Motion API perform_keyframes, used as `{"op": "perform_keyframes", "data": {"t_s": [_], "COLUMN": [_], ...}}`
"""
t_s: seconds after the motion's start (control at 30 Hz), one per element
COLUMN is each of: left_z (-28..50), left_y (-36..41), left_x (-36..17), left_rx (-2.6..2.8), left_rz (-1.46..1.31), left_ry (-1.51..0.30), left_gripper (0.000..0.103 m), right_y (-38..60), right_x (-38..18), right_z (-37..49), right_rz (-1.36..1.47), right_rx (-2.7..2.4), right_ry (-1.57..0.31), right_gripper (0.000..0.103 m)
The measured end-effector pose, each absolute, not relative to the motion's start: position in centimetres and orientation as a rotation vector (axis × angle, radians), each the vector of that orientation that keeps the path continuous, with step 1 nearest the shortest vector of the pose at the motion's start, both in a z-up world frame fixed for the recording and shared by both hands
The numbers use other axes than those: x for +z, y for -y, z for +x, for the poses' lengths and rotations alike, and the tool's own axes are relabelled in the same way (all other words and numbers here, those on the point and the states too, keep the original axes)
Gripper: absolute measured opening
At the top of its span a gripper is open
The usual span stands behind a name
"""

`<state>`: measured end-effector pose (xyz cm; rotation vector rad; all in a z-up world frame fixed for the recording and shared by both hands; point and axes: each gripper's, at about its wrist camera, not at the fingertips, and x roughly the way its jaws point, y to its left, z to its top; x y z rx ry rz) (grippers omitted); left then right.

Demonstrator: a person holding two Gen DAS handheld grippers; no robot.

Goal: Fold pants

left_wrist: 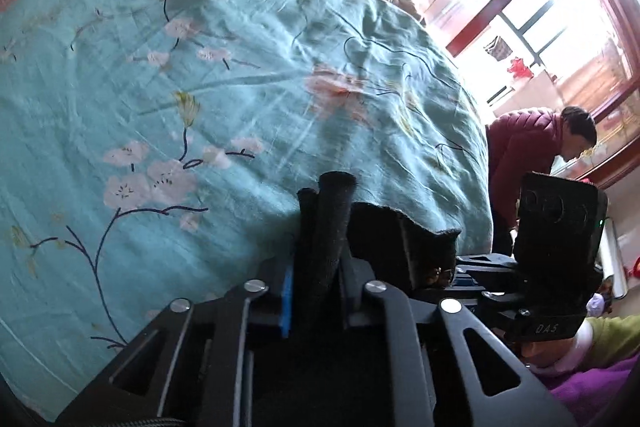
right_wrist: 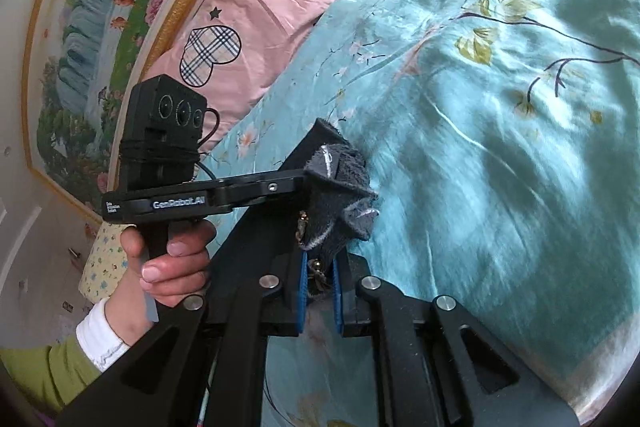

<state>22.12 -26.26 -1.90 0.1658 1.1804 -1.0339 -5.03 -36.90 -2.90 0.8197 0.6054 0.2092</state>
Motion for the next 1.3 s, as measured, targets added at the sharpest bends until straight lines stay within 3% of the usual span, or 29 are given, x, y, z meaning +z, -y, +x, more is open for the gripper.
{"op": "perform_keyframes", "data": {"t_s": [0.6,1.3], "left_z": [17.6,14.8], "left_y": [14.5,0.5], "left_x": [6.9,-0.9], "left_rx": [-0.982,-0.76], "left_rz": [-0.088,-0.358], "left_ry": [-0.918,-0.968], "left_gripper": [0.012,0.011], "right_y": [31.0,18.9], "right_x": [4.1,0.8], "right_z": [-3.3,2.0], "right_rz": [0.678,0.463], "right_rx": [0.523,0.657], "right_ry": [-0.483,-0.722], "right_gripper": [0.011,0.014]}}
